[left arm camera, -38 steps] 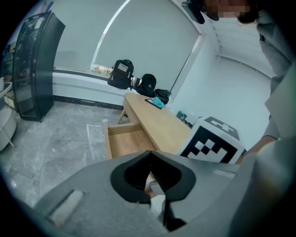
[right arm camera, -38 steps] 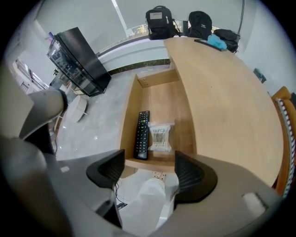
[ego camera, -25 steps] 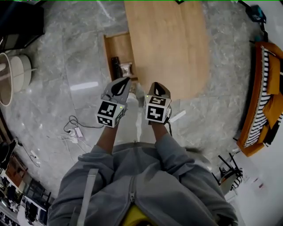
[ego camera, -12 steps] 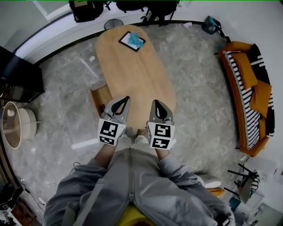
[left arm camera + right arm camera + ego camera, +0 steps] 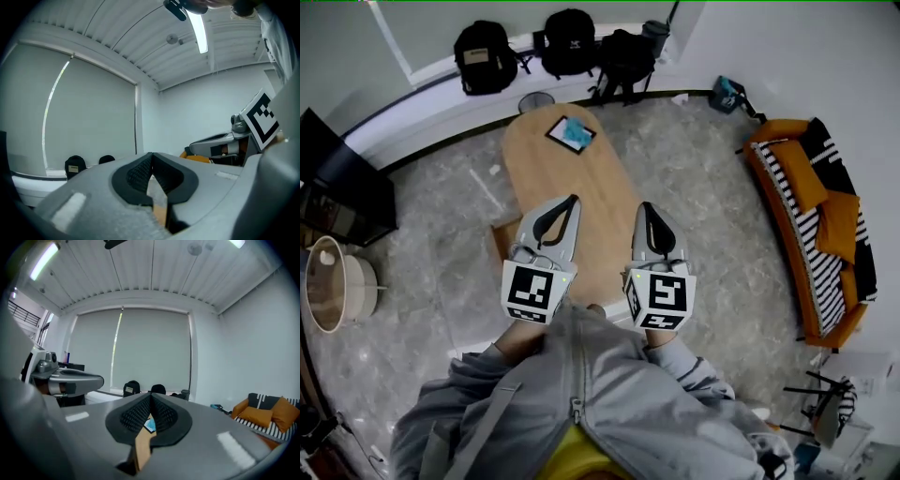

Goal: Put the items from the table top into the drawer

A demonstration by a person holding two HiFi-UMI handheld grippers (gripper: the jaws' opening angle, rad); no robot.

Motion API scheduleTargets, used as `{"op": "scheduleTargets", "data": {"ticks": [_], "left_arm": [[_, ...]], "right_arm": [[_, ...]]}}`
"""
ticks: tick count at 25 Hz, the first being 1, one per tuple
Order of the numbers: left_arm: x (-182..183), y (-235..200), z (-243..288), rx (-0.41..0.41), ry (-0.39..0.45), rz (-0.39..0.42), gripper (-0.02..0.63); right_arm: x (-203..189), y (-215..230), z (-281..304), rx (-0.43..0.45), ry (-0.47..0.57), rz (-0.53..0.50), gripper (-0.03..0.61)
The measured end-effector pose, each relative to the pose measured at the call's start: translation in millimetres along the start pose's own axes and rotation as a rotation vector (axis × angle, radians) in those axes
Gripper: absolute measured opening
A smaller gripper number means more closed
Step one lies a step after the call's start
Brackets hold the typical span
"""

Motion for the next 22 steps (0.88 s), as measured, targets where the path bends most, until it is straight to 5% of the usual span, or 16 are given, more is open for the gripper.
{"op": "scheduleTargets", "data": {"ticks": [22], "left_arm": [[3,18,2,0.005,0.006,-0.013,0.003]], "right_arm": [[-5,16,-11,0.048,0.015,-0.017,0.0]]}}
Point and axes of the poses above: the fingertips, and each gripper's own axes: z forward along the fingers, y to its right, x out of its top, the point moved 6 cm from there along -z, backward along the fingers, and after that the axes turned 5 degrees about -y, right-handed, at the moved point
